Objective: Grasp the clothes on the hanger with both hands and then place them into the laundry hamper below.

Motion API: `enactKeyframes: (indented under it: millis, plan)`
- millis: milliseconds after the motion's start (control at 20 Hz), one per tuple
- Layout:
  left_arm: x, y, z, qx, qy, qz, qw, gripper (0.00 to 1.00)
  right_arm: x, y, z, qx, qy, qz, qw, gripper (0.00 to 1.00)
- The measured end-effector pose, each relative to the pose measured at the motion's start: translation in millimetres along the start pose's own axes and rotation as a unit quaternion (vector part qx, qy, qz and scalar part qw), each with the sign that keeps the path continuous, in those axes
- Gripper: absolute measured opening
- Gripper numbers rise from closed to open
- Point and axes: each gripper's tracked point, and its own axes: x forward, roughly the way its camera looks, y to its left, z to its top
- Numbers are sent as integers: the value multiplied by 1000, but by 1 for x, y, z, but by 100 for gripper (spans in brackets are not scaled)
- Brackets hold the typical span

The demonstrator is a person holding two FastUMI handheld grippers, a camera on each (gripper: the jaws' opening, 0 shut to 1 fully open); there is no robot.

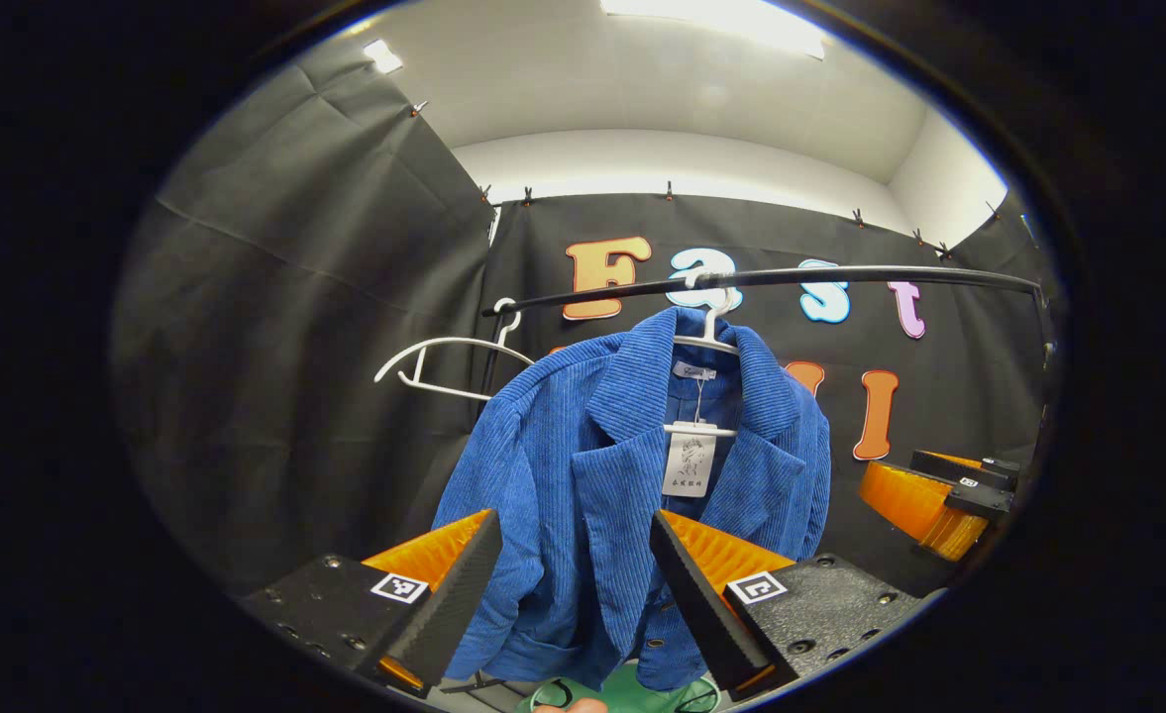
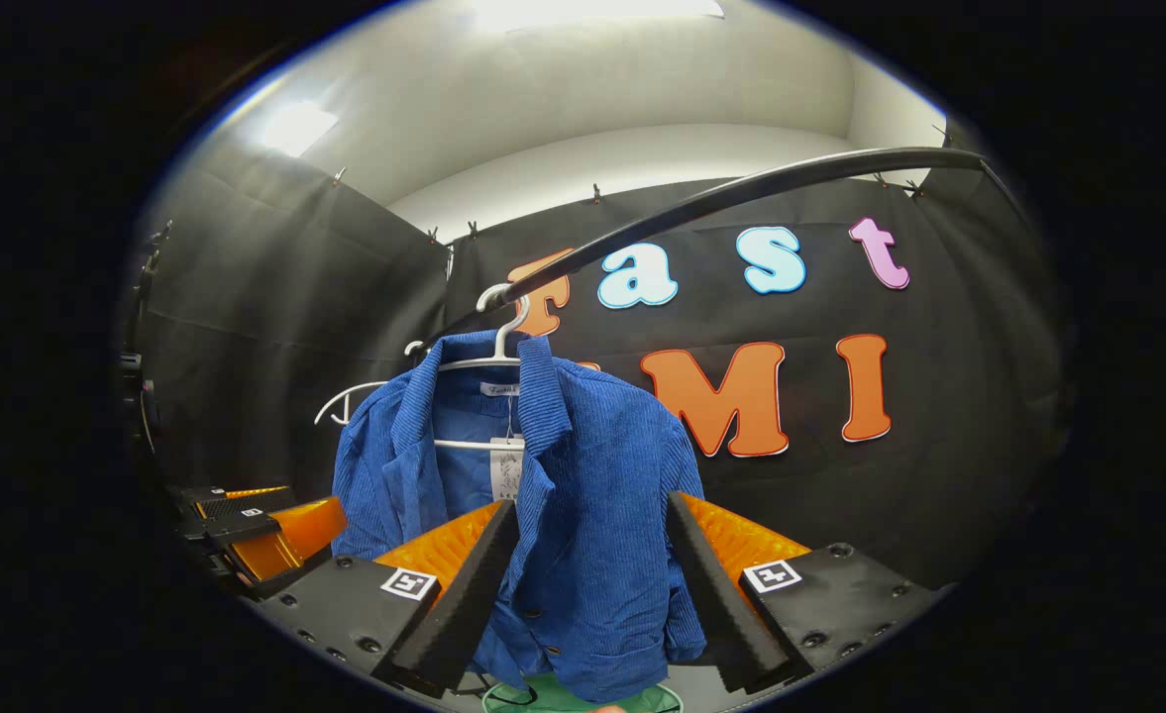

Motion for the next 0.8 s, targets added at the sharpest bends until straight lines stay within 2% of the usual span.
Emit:
enactKeyframes:
  millis: [150, 200, 300, 350, 400, 500, 700, 800]
  plan:
    - [0, 0, -2, -2, 2, 1, 1000, 92, 1, -1, -1, 0, 2, -1, 1000, 97]
    - [0, 0, -3, -1, 4, 0, 1000, 95, 1, -1, -1, 0, 2, -1, 1000, 97]
    - [1, 1, -5, -1, 7, 2, 1000, 95, 2, -1, -1, 0, 2, -1, 1000, 97]
    - [0, 1, -4, -3, 7, 2, 1000, 92, 2, -1, -1, 0, 2, -1, 1000, 97]
    - [0, 1, -5, -3, 6, 2, 1000, 95, 1, -1, -1, 0, 3, -2, 1000, 97]
    - [-1, 4, -2, -1, 4, 4, 1000, 95, 2, -1, -1, 1, 2, -2, 1000, 97]
    - [-3, 7, 1, 3, 0, 6, 1000, 92, 2, 0, -2, 0, 4, -2, 1000, 97]
    - [-6, 9, 2, 3, -2, 8, 1000, 95, 3, 2, -4, 3, 8, 2, 1000, 97]
